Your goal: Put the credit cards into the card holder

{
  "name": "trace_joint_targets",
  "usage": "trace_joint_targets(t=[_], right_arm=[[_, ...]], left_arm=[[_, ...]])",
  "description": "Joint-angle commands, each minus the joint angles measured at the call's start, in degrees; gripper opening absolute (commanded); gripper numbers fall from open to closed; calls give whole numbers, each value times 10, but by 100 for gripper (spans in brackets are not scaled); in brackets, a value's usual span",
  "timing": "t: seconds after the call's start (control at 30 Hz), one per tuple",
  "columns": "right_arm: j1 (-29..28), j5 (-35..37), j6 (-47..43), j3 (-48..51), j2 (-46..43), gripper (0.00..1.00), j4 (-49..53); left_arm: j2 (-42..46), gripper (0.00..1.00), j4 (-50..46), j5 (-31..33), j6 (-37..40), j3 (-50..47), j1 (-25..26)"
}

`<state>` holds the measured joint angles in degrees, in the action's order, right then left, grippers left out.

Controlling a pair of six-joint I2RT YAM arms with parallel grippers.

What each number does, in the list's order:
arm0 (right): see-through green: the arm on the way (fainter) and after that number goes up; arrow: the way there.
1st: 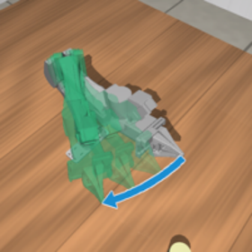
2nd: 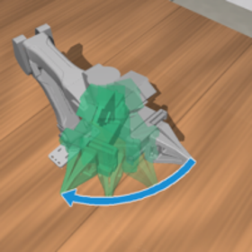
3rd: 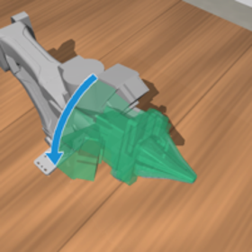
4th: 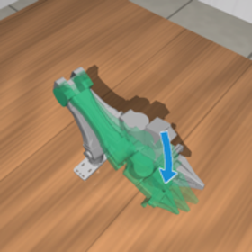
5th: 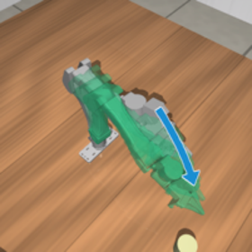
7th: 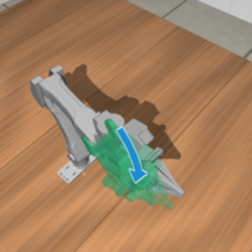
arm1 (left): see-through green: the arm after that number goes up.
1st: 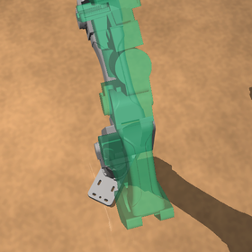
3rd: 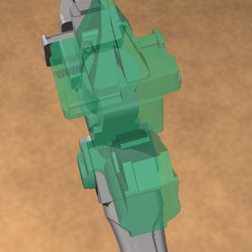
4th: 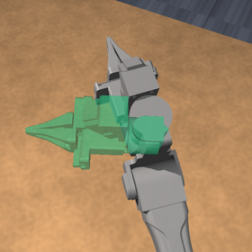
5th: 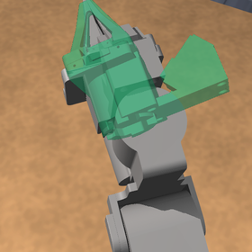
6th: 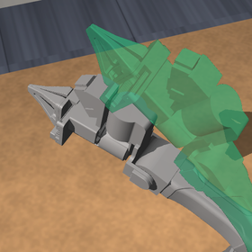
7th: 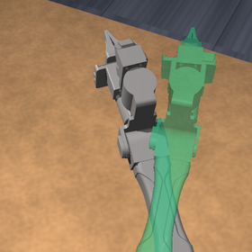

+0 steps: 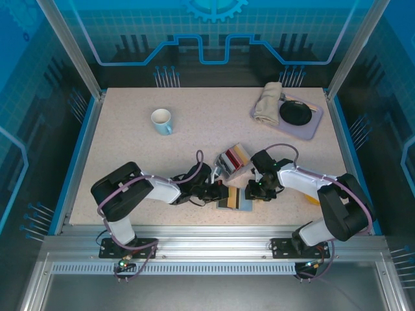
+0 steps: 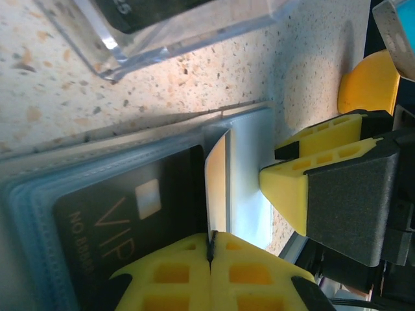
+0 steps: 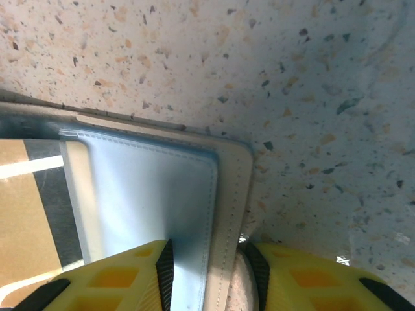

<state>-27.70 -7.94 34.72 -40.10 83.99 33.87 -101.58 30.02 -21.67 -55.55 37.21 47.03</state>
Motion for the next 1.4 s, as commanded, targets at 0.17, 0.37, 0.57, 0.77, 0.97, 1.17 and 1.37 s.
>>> trace_joint_targets(t=[0.17, 0.37, 0.57, 0.77, 0.97, 1.17, 1.37], right_arm=[[-2, -14, 9, 31, 24, 38, -27], [-2, -14, 10, 31, 23, 38, -28], [0, -6, 11, 30, 17, 38, -21], [4, -2, 10, 31, 6, 39, -13], [10, -1, 6, 31, -4, 39, -5], [10, -13, 9, 35, 4, 38, -15], [10, -26, 19, 44, 15, 35, -35]], left_arm=[[-26, 8, -46, 15, 2, 24, 14], [-30, 12, -70, 28, 2, 45, 26], [-19, 18, -117, 45, 10, 55, 32], [15, 22, -174, 69, 28, 54, 32], [12, 14, -186, 64, 34, 61, 32], [-4, 13, -201, 60, 40, 86, 39], [-25, 12, -205, 67, 24, 105, 49]])
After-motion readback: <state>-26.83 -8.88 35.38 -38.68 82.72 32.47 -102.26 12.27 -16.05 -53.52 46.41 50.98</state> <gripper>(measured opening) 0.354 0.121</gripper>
